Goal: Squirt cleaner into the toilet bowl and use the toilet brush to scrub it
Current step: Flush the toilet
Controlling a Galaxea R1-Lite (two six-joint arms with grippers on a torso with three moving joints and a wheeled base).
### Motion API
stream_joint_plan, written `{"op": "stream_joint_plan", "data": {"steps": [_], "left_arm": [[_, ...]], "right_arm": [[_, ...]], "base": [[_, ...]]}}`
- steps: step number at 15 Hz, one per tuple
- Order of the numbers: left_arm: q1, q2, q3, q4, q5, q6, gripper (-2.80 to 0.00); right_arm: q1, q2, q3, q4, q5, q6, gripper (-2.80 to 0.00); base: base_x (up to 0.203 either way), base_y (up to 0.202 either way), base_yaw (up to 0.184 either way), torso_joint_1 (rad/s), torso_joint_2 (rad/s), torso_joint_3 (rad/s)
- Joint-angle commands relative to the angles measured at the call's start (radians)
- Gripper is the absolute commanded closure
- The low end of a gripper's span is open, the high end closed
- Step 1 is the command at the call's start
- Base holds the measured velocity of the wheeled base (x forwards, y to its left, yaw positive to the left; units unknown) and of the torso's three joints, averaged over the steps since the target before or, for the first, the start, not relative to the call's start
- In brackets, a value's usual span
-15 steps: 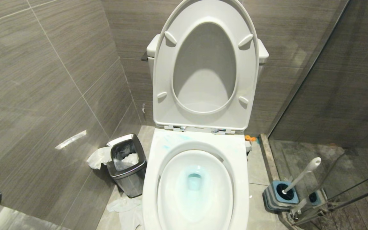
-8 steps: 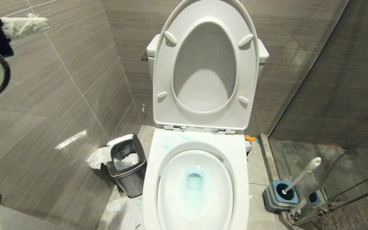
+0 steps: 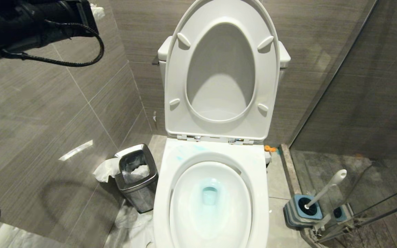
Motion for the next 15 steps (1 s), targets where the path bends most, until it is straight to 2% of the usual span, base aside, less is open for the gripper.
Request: {"op": "stream_joint_plan", "data": {"steps": [1, 5, 8, 13, 15], "left_arm": [[-0.013, 0.147, -0.060, -0.101, 0.006, 0.001, 0.00], [-0.032, 0.280, -0.261, -0.106, 0.052, -0.001, 0.00], [-0.035, 0.284, -0.262, -0.034, 0.073, -0.002, 0.00], [-0.033, 0.280, -0.262, -0.040, 0.076, -0.001, 0.00], [-0.030, 0.275, -0.262, -0.041, 0.097, 0.001, 0.00]], "right_arm": [[0.000, 0.001, 0.000, 0.000, 0.000, 0.000, 0.00], [0.000, 0.001, 0.000, 0.000, 0.000, 0.000, 0.00], [0.000, 0.001, 0.000, 0.000, 0.000, 0.000, 0.00], [0.000, 0.001, 0.000, 0.000, 0.000, 0.000, 0.00], [0.000, 0.001, -0.001, 0.000, 0.000, 0.000, 0.00]], "base": [[0.000, 0.000, 0.000, 0.000, 0.00, 0.000], [0.000, 0.000, 0.000, 0.000, 0.00, 0.000], [0.000, 0.000, 0.000, 0.000, 0.00, 0.000], [0.000, 0.000, 0.000, 0.000, 0.00, 0.000], [0.000, 0.000, 0.000, 0.000, 0.00, 0.000]]}}
